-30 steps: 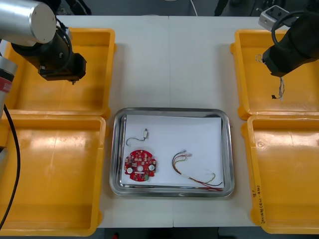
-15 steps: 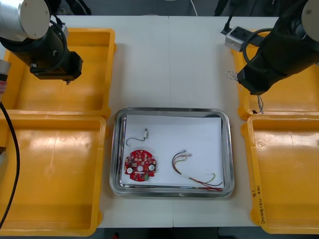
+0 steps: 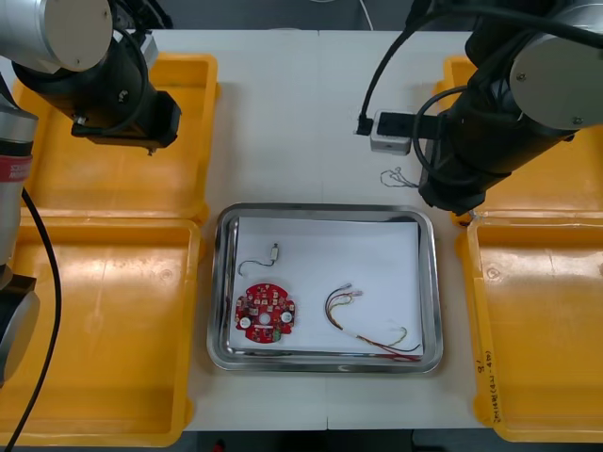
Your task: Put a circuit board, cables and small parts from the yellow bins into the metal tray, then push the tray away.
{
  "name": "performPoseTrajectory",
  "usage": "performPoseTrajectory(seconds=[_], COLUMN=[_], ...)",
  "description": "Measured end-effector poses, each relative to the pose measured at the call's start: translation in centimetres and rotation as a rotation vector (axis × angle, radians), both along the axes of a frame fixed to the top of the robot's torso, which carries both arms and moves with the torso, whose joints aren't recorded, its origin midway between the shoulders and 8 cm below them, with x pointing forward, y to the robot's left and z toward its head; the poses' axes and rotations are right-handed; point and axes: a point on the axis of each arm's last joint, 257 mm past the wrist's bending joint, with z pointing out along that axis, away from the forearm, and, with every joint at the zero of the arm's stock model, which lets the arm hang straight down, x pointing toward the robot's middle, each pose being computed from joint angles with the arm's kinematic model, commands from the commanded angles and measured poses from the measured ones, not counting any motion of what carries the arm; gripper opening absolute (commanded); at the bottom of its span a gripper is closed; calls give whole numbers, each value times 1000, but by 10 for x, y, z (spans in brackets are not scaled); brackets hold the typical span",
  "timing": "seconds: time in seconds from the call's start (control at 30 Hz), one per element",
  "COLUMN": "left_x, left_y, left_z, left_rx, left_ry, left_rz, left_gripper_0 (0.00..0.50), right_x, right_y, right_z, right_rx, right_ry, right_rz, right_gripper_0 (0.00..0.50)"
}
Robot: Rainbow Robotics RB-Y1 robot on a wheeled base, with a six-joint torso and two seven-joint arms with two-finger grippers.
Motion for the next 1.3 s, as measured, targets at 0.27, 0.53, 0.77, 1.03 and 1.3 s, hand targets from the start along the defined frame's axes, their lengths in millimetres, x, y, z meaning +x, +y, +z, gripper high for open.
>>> performPoseTrajectory(seconds=[0.27,0.53,0.77,1.03,1.3], left_x=[-1,-2,-2,-2,-3], left_y=[-6,-8,-9,-10,-10], left_z=[2,2,2,2,2], left_rx=[-5,-9,-12,-14,-15], left_ry=[-9,-8,-6,-5,-4], left_rz=[-13,-19,-24,-26,-27], left_gripper_0=[0,0,0,0,0], right_x=[-2,-4,-1,-1,-1], right_y=[37,50,60,57,61], right_z=[-18,-45,-73,-104,-119], right_rx=[-30,-49,-10,-45,-13], right_ry=[-29,-38,-76,-105,-118], right_rz=[113,146,177,173,174], right_gripper_0=[0,0,0,0,0])
